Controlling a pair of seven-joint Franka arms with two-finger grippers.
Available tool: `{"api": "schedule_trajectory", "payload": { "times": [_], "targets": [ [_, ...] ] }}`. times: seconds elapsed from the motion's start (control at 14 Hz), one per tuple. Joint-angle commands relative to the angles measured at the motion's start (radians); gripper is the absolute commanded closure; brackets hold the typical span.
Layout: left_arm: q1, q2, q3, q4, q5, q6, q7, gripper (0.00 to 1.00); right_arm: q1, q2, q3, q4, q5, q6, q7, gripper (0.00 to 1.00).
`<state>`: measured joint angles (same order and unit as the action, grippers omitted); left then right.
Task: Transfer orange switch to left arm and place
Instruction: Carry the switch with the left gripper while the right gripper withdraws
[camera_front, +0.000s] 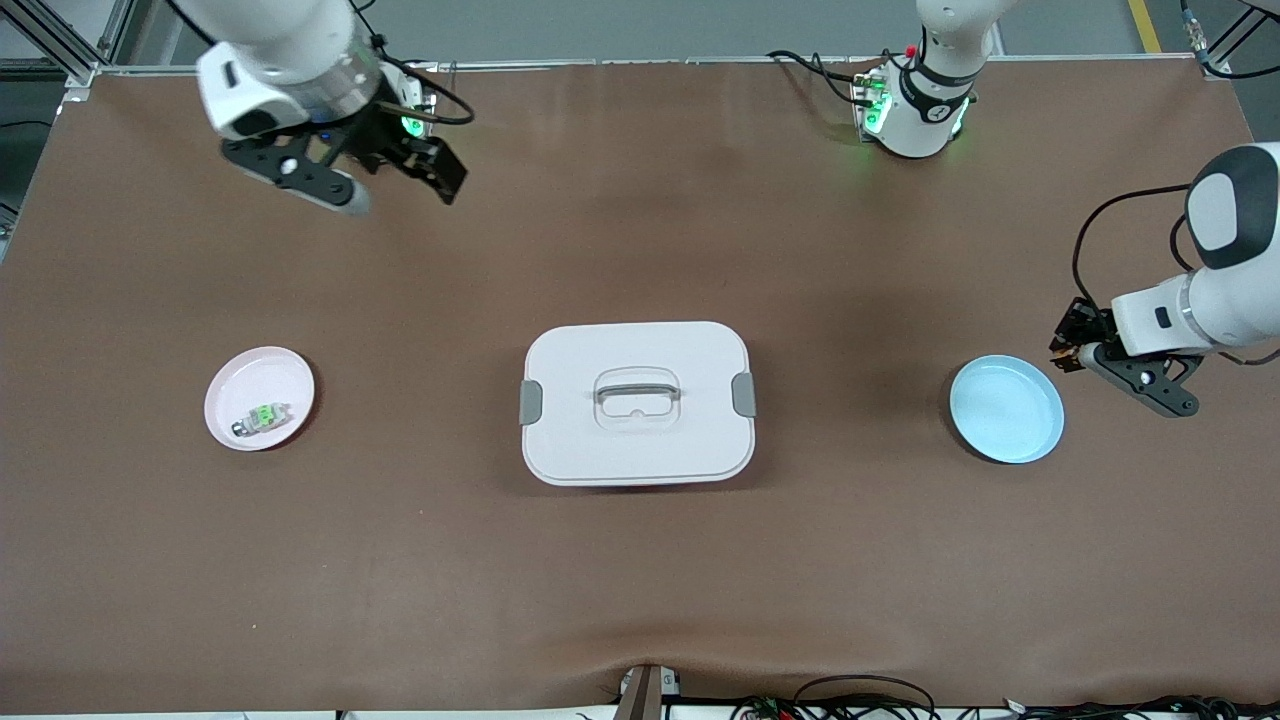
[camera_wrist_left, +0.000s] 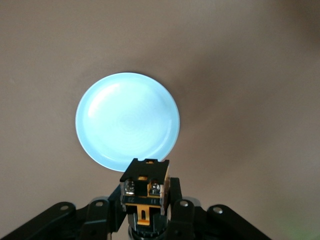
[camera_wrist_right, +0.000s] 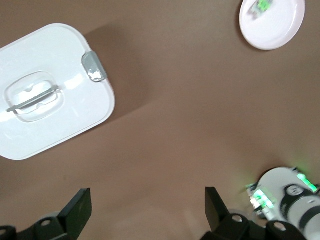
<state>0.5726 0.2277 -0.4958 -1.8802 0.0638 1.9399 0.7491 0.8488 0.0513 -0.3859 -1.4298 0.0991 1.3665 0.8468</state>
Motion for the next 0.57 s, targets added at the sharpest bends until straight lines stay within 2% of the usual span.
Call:
{"api": "schedule_trajectory", "payload": {
  "times": [0.0,0.21,0.36,0.5],
  "targets": [
    [0.03,0.073,-0.012,0.0,0.037,0.071,0.142,1.0,0.004,-0.044,-0.068,-0.017,-0.036,-0.035,-0.148,0.0],
    [0.033,0.152,-0.012,0.0,0.068,0.154,0.324,1.0,-0.007,-0.065,-0.129,-0.026,-0.076,-0.052,-0.302,0.0],
    [0.033,0.189,-0.012,0.0,0.071,0.189,0.348,1.0,-0.039,-0.068,-0.155,-0.034,-0.076,-0.052,-0.404,0.0],
    [0.027,0.223,-0.014,0.0,0.15,0.217,0.349,1.0,-0.088,-0.068,-0.156,-0.043,-0.076,-0.049,-0.477,0.0]
  ]
}}
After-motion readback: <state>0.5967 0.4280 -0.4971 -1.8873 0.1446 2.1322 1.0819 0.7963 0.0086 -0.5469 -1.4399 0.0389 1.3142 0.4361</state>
